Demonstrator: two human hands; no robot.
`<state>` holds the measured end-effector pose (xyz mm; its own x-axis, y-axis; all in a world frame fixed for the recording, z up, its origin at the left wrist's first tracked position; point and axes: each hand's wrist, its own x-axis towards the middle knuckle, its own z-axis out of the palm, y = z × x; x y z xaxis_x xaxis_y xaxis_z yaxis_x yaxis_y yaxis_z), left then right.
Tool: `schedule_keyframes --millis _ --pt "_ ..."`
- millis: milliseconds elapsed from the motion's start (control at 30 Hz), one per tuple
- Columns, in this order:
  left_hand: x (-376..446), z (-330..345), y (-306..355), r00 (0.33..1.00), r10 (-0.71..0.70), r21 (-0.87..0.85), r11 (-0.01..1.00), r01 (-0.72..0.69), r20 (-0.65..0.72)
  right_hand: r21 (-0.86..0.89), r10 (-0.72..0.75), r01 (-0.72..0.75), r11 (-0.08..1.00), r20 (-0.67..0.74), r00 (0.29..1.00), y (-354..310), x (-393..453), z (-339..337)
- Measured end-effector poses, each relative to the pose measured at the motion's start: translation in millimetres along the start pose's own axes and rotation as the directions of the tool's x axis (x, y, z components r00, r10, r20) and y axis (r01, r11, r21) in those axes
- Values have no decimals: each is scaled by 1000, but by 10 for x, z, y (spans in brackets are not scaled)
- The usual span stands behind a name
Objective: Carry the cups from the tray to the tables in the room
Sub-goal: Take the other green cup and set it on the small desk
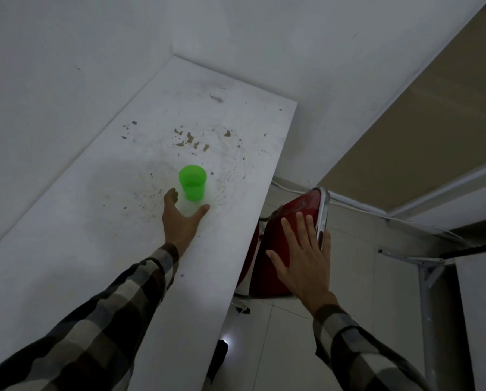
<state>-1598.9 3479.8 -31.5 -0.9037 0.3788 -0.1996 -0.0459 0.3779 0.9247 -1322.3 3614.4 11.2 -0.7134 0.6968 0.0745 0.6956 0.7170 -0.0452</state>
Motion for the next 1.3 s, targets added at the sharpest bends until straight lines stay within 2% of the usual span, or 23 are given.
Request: schedule_keyframes --millis 100,233,400,533,733,967,1300 --pt "-361 -236 30 999 24 17 1000 -25 24 70 -4 2 998 26 1000 -7 -26 -64" --pt "-901 -653 157 998 60 24 998 -60 21 192 75 -89 977 77 994 -108 -232 -220" --pt "-1563 -1324 290 986 163 63 985 -160 -35 300 117 -141 943 98 988 -353 -850 -434" --pt "-2158 -1751 351 983 185 64 981 -184 0 397 141 -166 903 91 986 -569 -1439 -630" --pt "-3084 -2153 346 964 250 93 962 -258 85 518 183 -171 838 29 983 -860 -2348 -1063" --pt "-4306 -2730 350 935 311 103 938 -331 171 546 187 -121 829 -66 980 -1154 -3338 -1565" --pt "-5475 -3692 289 916 365 118 915 -386 167 600 188 -52 798 -166 968 -1576 -4570 -2233"
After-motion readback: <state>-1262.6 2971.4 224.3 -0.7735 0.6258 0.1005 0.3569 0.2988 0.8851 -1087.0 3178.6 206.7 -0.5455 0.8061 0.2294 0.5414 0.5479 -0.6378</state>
